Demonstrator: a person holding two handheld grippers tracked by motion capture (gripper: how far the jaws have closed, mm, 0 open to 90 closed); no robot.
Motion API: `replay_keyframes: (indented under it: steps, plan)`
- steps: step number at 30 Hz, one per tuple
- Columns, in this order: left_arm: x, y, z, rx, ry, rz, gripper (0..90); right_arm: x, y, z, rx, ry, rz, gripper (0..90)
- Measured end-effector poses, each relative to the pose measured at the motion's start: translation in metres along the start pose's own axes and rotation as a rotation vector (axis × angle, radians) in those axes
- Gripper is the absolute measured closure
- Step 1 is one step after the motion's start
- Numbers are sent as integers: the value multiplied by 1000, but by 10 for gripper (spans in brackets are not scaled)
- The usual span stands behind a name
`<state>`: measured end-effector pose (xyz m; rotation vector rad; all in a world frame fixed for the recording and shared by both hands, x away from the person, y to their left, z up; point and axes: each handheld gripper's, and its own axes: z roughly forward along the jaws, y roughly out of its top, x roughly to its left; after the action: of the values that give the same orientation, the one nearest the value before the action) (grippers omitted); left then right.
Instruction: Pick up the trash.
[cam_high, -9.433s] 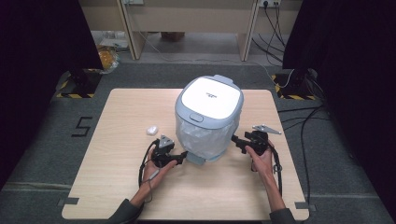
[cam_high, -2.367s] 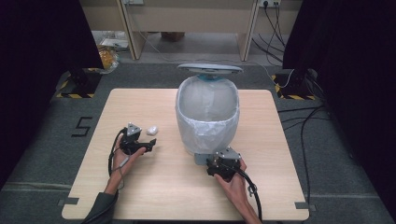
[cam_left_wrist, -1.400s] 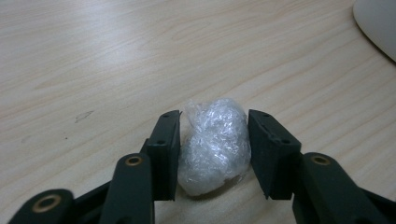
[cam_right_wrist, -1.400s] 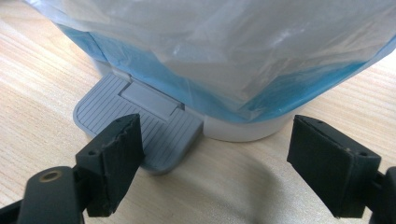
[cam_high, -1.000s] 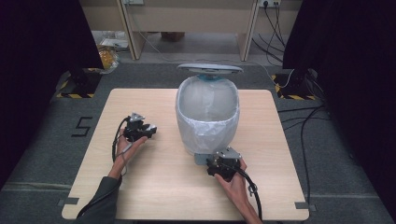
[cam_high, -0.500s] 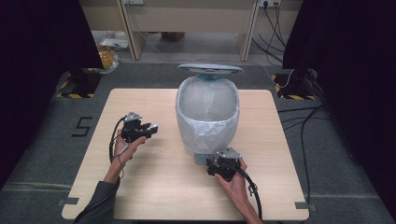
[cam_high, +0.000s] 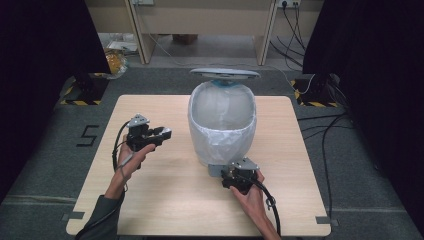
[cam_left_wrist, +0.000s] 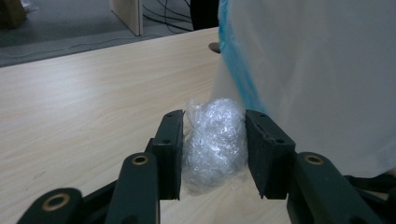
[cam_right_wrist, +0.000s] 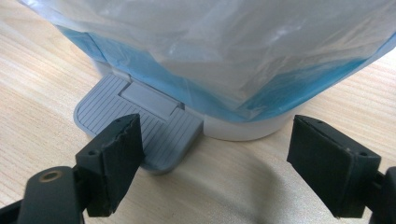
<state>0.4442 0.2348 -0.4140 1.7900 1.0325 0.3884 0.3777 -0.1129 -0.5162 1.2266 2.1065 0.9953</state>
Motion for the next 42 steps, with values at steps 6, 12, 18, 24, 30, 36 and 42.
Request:
replay_keyframes:
  steps: [6, 12, 18, 24, 30, 36, 42]
  plan:
    - [-10, 12, -10, -24, -19, 22, 588, 0, 0, 0, -1, 1, 1, 180]
    - [-18, 22, -19, -31, -28, 50, 587, 0, 0, 0, -1, 1, 3, 181]
    - [-24, 33, -30, -42, -42, 67, 588, 0, 0, 0, 0, 1, 1, 180]
    - [-32, 47, -41, -47, -54, 95, 587, 0, 0, 0, 1, -1, -3, 180]
    - [-34, 58, -46, -65, -90, 84, 588, 0, 0, 0, 1, 0, -3, 180]
    - [-44, 75, -50, -70, -121, 100, 588, -1, 0, 0, -1, 2, -3, 180]
    - [-56, 90, -52, -74, -116, 142, 588, -1, 0, 0, 0, 2, -2, 180]
